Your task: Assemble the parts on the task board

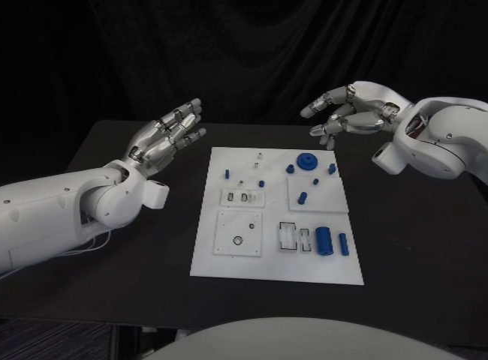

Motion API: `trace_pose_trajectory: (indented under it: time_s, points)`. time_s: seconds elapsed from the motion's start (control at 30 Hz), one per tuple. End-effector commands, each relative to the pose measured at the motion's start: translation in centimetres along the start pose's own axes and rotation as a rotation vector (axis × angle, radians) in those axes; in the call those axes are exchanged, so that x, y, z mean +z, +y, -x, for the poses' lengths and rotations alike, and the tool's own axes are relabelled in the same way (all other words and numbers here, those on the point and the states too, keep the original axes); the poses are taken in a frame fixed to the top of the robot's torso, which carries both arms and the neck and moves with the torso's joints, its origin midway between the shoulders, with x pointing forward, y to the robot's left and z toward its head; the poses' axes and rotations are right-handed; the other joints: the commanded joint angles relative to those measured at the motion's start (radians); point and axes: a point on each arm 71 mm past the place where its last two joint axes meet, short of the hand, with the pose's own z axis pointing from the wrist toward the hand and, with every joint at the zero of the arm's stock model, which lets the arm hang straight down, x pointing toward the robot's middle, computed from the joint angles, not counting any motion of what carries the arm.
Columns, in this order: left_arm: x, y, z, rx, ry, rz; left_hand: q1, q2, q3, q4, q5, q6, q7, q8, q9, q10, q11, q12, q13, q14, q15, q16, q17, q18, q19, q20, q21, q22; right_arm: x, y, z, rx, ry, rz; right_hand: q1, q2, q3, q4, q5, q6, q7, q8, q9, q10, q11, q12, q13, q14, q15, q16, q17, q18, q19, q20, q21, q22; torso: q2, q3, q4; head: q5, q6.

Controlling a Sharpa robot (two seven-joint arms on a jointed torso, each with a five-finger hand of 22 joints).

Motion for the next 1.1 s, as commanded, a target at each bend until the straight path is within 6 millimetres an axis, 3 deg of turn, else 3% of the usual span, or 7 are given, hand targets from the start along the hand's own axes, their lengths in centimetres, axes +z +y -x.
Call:
trace_pose_trajectory:
  time_s: [0.03, 0.17, 0.23, 0.3, 0.37, 0.67, 1.1]
  points:
    - [-0.2, -1.8, -0.4, -0.003, 0.026, -0.188, 0.011, 0.0, 0.006, 0.001, 0.001, 0.007, 0.001, 0.006, 0.001, 0.003, 0.008, 0.008, 0.002, 0.005, 0.007, 0.006, 0.001, 0.011, 0.002, 0.009, 0.007, 0.001, 0.2, -0.1, 0.0, -0.508, 0.015, -0.105, -0.054, -0.021, -0.004, 0.045, -0.057, 0.032, -0.008, -0.024, -0.003, 0.054, -0.014, -0.016, -0.016, 0.056, -0.023, 0.096, 0.057, 0.016, 0.062, -0.018, 0.057, 0.039, 0.029, -0.0074, 0.0168, -0.016, -0.002]
    - [-0.2, -2.3, -0.6, -0.011, 0.038, -0.195, 0.011, 0.003, 0.007, 0.001, 0.001, 0.008, 0.002, 0.006, 0.001, 0.005, 0.011, 0.013, 0.003, 0.007, 0.008, 0.007, 0.002, 0.011, 0.003, 0.01, 0.007, 0.002, 0.3, 0.1, 0.0, -0.691, 0.023, -0.13, -0.063, -0.037, 0.012, 0.072, -0.06, 0.065, -0.021, -0.05, 0.0, 0.129, -0.028, -0.018, -0.015, 0.094, -0.039, 0.172, 0.106, 0.019, 0.098, -0.033, 0.097, 0.072, 0.047, -0.0101, 0.0226, -0.029, 0.008]
    - [-0.4, -2.5, -0.8, -0.016, 0.043, -0.197, 0.011, 0.004, 0.007, 0.001, 0.001, 0.008, 0.003, 0.006, 0.001, 0.005, 0.014, 0.013, 0.002, 0.007, 0.01, 0.007, 0.002, 0.011, 0.002, 0.011, 0.007, 0.001, 0.3, 0.3, 0.0, -0.768, 0.018, -0.135, -0.03, -0.06, 0.061, 0.053, 0.049, 0.098, -0.011, -0.069, 0.009, 0.172, -0.037, -0.033, -0.015, 0.113, -0.051, 0.241, 0.152, 0.001, 0.156, -0.05, 0.218, 0.223, 0.058, -0.013, 0.0281, -0.037, 0.009]
    - [-0.5, -2.7, -0.9, -0.02, 0.046, -0.199, 0.011, 0.004, 0.007, 0.001, 0.001, 0.008, 0.003, 0.006, 0.001, 0.005, 0.014, 0.013, 0.002, 0.007, 0.01, 0.007, 0.002, 0.011, 0.002, 0.011, 0.007, 0.001, 0.4, 0.4, 0.0, -0.812, 0.014, -0.137, -0.034, -0.073, 0.084, 0.054, 0.059, 0.109, -0.022, -0.077, 0.017, 0.181, -0.044, -0.044, -0.015, 0.107, -0.054, 0.269, 0.17, -0.004, 0.166, -0.055, 0.259, 0.277, 0.069, -0.0172, 0.0351, -0.048, 0.014]
    - [-0.7, -2.9, -0.9, -0.022, 0.048, -0.201, 0.012, 0.004, 0.008, 0.001, 0.001, 0.008, 0.004, 0.006, 0.001, 0.005, 0.015, 0.014, 0.003, 0.007, 0.01, 0.007, 0.001, 0.011, 0.002, 0.012, 0.007, 0.001, 0.4, 0.5, -0.1, -0.848, 0.009, -0.14, -0.046, -0.086, 0.101, 0.061, 0.057, 0.117, -0.031, -0.084, 0.024, 0.185, -0.046, -0.051, -0.013, 0.105, -0.059, 0.29, 0.185, -0.01, 0.169, -0.054, 0.284, 0.311, 0.087, -0.0275, 0.0492, -0.066, 0.029]
    - [-1.4, -3.7, -1.4, -0.038, 0.061, -0.208, 0.018, 0.01, 0.014, -0.001, 0.005, 0.004, 0.01, 0.004, 0.0, 0.001, 0.028, 0.015, 0.002, 0.004, 0.016, 0.005, 0.001, 0.01, -0.001, 0.017, 0.005, 0.0, 0.1, 0.9, -0.1, -0.905, -0.029, -0.127, -0.106, -0.135, 0.148, 0.114, 0.0, 0.113, -0.03, -0.116, 0.051, 0.196, -0.043, -0.051, 0.006, 0.102, -0.054, 0.364, 0.229, -0.02, 0.181, -0.051, 0.353, 0.409, 0.117, -0.0422, 0.0737, -0.111, 0.051]
    - [-1.6, -4.0, -1.3, -0.047, 0.06, -0.208, 0.023, 0.013, 0.019, -0.002, 0.009, 0.001, 0.01, 0.003, -0.001, 0.0, 0.032, 0.017, 0.002, 0.003, 0.017, 0.005, 0.0, 0.01, -0.003, 0.018, 0.004, -0.001, 0.0, 0.6, -0.5, -0.906, -0.018, -0.115, -0.129, -0.165, 0.183, 0.152, -0.037, 0.084, -0.039, -0.147, 0.067, 0.212, -0.04, -0.035, 0.027, 0.137, -0.053, 0.457, 0.331, -0.039, 0.224, -0.049, 0.44, 0.542, 0.157, -0.0474, 0.0791, -0.126, 0.072]
